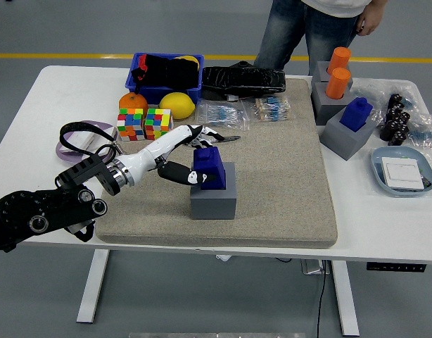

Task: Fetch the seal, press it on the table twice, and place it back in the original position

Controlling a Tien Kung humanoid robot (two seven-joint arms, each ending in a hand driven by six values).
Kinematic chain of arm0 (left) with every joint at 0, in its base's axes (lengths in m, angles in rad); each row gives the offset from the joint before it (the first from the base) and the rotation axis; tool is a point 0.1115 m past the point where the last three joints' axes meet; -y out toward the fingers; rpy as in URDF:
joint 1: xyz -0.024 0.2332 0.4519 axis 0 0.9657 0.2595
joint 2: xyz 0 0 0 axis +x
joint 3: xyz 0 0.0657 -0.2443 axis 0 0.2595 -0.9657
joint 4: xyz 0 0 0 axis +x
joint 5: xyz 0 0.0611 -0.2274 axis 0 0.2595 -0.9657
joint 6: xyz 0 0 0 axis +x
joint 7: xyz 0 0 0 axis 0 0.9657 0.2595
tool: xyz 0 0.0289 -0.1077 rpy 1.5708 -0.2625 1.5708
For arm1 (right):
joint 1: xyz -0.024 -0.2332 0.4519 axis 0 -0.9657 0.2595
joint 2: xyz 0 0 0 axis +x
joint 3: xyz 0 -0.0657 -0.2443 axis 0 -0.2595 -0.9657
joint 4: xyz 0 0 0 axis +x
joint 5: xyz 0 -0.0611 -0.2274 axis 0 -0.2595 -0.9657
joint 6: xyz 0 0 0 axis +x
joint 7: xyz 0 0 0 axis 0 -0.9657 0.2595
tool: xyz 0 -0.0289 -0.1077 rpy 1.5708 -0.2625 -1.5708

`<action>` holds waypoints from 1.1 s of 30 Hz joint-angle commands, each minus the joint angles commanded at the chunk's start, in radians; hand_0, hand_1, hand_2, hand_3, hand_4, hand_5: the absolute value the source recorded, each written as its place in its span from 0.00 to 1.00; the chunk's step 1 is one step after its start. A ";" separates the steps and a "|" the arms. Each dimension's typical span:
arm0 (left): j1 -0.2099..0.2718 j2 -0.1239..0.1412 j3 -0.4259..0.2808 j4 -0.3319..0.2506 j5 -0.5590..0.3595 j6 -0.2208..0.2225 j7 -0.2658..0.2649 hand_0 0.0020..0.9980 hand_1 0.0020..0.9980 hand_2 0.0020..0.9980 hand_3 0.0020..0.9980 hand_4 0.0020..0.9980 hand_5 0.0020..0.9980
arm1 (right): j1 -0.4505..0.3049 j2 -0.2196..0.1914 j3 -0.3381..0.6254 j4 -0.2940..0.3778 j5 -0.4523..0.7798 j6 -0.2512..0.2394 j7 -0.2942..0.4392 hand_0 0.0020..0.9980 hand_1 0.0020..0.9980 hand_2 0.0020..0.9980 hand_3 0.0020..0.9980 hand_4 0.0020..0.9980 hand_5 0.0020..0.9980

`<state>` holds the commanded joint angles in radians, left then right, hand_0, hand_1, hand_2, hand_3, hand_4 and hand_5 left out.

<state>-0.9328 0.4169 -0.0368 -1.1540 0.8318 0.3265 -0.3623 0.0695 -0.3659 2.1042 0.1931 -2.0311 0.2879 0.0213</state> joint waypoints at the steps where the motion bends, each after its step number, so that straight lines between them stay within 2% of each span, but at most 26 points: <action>1: 0.000 0.000 0.000 0.001 0.000 -0.001 0.001 0.64 0.46 0.42 0.75 0.53 0.00 | 0.000 0.000 0.000 0.000 0.000 0.000 0.000 0.78 0.68 0.66 0.62 0.79 0.44; 16: -0.002 -0.014 0.023 -0.001 0.032 -0.007 0.023 0.64 0.46 0.42 0.74 0.53 0.00 | -0.001 0.001 0.000 0.001 0.000 -0.001 0.000 0.78 0.68 0.66 0.62 0.79 0.44; 23: -0.002 -0.022 0.022 0.007 0.019 0.004 0.012 0.64 0.46 0.42 0.74 0.53 0.00 | 0.000 0.003 0.002 0.001 -0.001 -0.001 0.000 0.78 0.68 0.66 0.62 0.79 0.45; 29: 0.001 -0.027 0.020 0.012 0.012 0.005 0.011 0.64 0.48 0.44 0.75 0.53 0.00 | 0.002 0.003 -0.003 0.002 0.003 0.000 -0.001 0.78 0.68 0.66 0.62 0.79 0.44; 30: 0.002 -0.027 0.020 0.014 0.009 0.004 0.010 0.64 0.56 0.52 0.77 0.61 0.00 | 0.001 0.003 -0.001 0.002 0.002 0.000 0.000 0.78 0.68 0.66 0.62 0.79 0.44; 33: 0.003 -0.026 0.018 0.017 0.003 -0.001 0.010 0.64 0.56 0.52 0.77 0.61 0.00 | 0.000 0.004 0.002 0.001 -0.001 -0.001 0.000 0.78 0.68 0.66 0.62 0.79 0.44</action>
<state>-0.9293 0.3905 -0.0192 -1.1370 0.8344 0.3251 -0.3520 0.0697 -0.3622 2.1064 0.1943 -2.0324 0.2870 0.0210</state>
